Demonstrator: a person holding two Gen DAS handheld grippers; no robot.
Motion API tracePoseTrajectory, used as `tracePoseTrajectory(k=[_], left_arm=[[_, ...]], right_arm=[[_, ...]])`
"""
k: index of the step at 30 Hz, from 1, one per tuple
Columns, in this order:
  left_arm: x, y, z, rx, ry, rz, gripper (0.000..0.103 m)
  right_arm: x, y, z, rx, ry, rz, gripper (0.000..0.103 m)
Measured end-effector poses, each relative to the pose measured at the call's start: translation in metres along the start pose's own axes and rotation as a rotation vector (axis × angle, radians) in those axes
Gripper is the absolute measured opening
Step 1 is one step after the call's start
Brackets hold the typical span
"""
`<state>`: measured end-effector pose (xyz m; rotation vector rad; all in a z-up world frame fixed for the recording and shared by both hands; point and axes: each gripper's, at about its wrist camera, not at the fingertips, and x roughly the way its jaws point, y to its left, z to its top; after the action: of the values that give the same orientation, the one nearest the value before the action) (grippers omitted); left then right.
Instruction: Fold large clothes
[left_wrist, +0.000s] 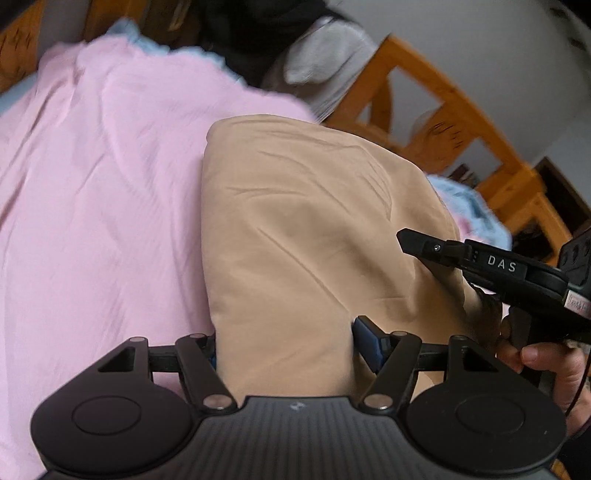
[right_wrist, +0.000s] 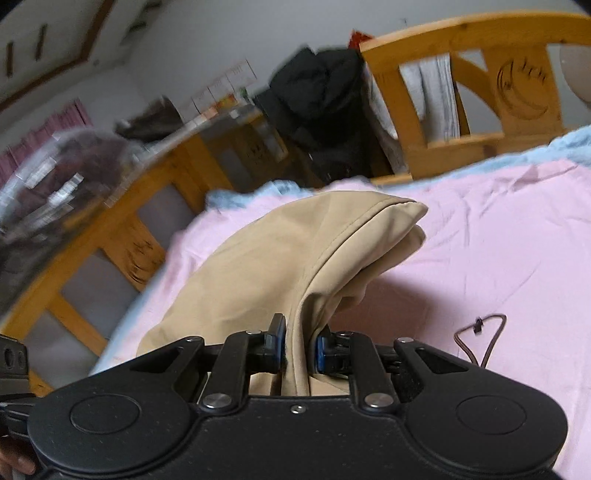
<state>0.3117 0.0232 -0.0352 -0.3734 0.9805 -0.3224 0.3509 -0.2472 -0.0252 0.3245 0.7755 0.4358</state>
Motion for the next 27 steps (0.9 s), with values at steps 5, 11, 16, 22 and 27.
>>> tracePoseTrajectory(k=[5,11,16,22,27], left_arm=[[0.007,-0.006,-0.006,0.058,-0.016,0.012,0.074],[-0.007,-0.004,-0.006,0.013,-0.04,0.061,0.083],[-0.041,-0.019,-0.016,0.079,-0.11,0.141,0.095],[-0.087,-0.035,-0.033,0.13,-0.193,0.172,0.102],[-0.124,-0.045,-0.056,0.18,-0.262,0.176,0.102]], right_arm=[[0.018,-0.013,-0.01,-0.01,0.028,-0.044,0.028],[-0.009,-0.017,-0.012,-0.001,0.003,-0.07,0.048],[-0.049,-0.001,-0.017,-0.067,-0.061,-0.112,0.071],[-0.104,0.026,-0.034,-0.108,-0.164,-0.139,0.087],[-0.153,0.055,-0.064,-0.141,-0.263,-0.16,0.098]])
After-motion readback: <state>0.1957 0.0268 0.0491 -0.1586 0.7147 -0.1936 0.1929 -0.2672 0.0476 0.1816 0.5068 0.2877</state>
